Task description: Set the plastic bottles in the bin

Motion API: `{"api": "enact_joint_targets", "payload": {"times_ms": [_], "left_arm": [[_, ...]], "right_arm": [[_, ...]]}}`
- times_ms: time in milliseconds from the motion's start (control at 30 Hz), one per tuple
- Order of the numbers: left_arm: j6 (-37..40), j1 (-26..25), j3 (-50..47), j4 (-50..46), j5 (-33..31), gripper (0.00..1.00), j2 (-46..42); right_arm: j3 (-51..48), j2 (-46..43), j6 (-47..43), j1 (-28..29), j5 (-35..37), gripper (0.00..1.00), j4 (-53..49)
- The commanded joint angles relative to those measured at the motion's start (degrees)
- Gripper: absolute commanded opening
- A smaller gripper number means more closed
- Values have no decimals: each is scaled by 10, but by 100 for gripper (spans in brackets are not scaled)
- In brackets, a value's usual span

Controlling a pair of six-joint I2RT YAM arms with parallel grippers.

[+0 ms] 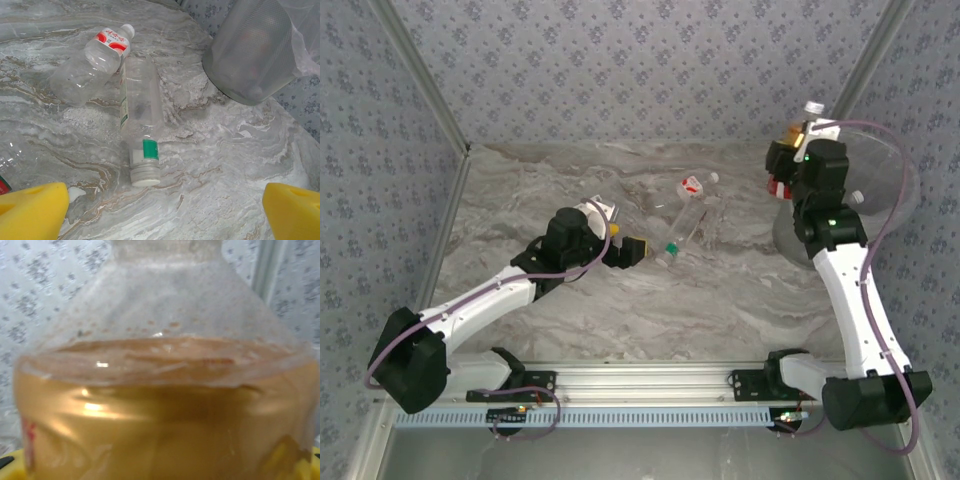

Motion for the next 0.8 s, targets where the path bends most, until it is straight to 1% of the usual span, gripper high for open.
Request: {"api": "enact_joint_targets", "payload": {"times_ms": [0,133,200,533,767], "left_arm": [[11,-3,16,4,-4,99,-5],[12,-3,8,15,-7,99,-14],[14,-3,4,18,-9,100,-19],[20,-2,-4,16,-16,99,-32],[23,5,-11,17,-19,99,-41]], "right_arm": [[36,-2,-19,-42,-10,59,14],[50,8,-33,-85,-27,59,4],[54,15,-47,-98,-26,59,4],[72,52,-108,-152,19,60,10],[69,71,-143,-187,32,61,7]]}}
